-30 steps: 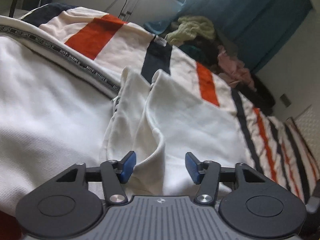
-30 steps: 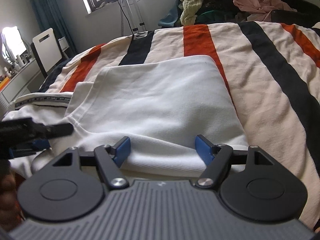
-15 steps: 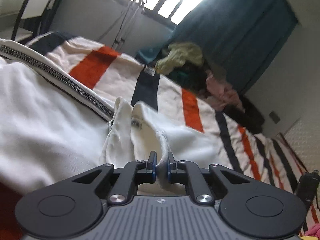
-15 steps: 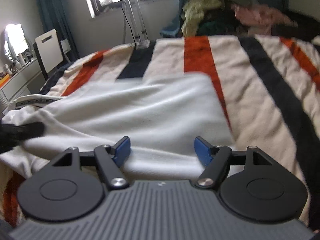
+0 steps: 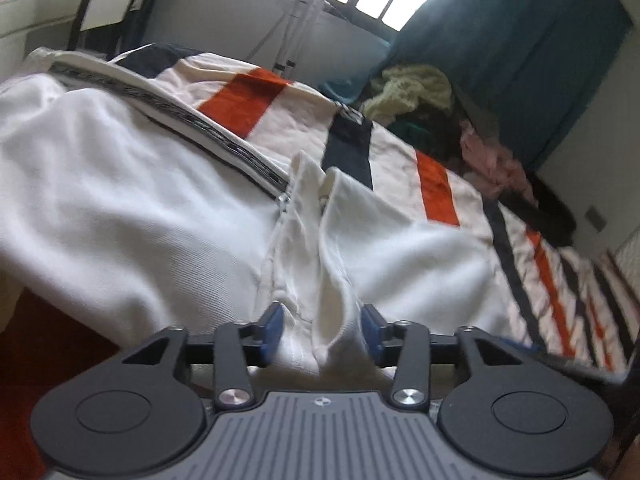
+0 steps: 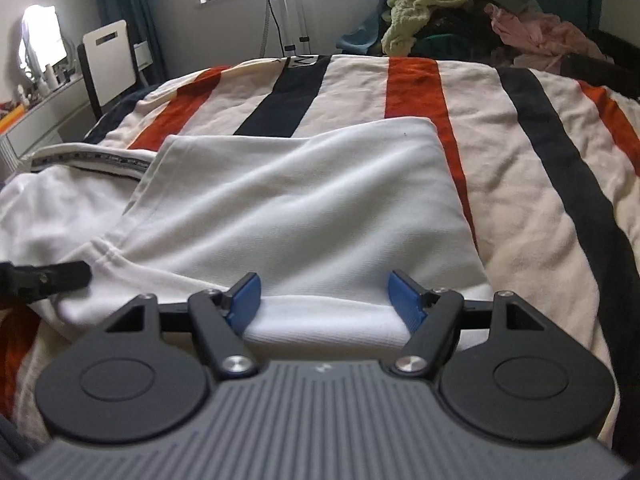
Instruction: Fold clothes
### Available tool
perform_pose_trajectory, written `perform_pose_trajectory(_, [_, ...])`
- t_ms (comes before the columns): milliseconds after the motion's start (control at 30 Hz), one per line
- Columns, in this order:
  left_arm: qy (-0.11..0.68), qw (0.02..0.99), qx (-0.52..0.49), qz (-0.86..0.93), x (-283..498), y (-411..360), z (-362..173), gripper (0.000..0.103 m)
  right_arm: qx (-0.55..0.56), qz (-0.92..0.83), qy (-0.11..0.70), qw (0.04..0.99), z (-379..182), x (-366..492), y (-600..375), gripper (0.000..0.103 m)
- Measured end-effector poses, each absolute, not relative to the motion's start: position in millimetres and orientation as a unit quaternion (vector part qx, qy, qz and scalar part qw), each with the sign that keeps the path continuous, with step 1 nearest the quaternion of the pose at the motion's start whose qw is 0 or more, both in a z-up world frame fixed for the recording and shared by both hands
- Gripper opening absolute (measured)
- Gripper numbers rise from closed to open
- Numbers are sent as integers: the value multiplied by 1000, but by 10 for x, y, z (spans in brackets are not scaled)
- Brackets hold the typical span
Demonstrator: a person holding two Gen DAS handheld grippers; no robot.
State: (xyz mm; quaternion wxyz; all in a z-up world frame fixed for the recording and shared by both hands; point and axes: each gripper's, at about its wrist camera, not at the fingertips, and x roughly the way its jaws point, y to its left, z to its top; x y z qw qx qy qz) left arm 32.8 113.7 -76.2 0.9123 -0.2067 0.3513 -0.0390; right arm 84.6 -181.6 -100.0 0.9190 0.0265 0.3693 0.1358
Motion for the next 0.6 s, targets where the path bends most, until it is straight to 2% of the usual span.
perform_pose_trajectory(33, [346, 914, -212, -24, 302, 1201, -718, 80, 28, 135, 370, 919, -992, 833, -1816, 72])
perform_pose_trajectory(167, [304, 917, -250, 59, 109, 1620, -523, 88, 40, 136, 368, 919, -951, 791, -1832, 72])
perform_pose_trajectory(233, [288, 908, -287, 100, -7, 1889, -473, 98, 45, 137, 368, 918, -938, 789, -1841, 72])
perform_pose_trajectory(400, [251, 876, -373, 176, -193, 2453, -422, 101, 61, 143, 368, 917, -907, 770, -1868, 72])
perform_pose_trajectory(600, [261, 854, -407, 192, 145, 2830, -604, 101, 69, 149, 364, 917, -880, 746, -1871, 72])
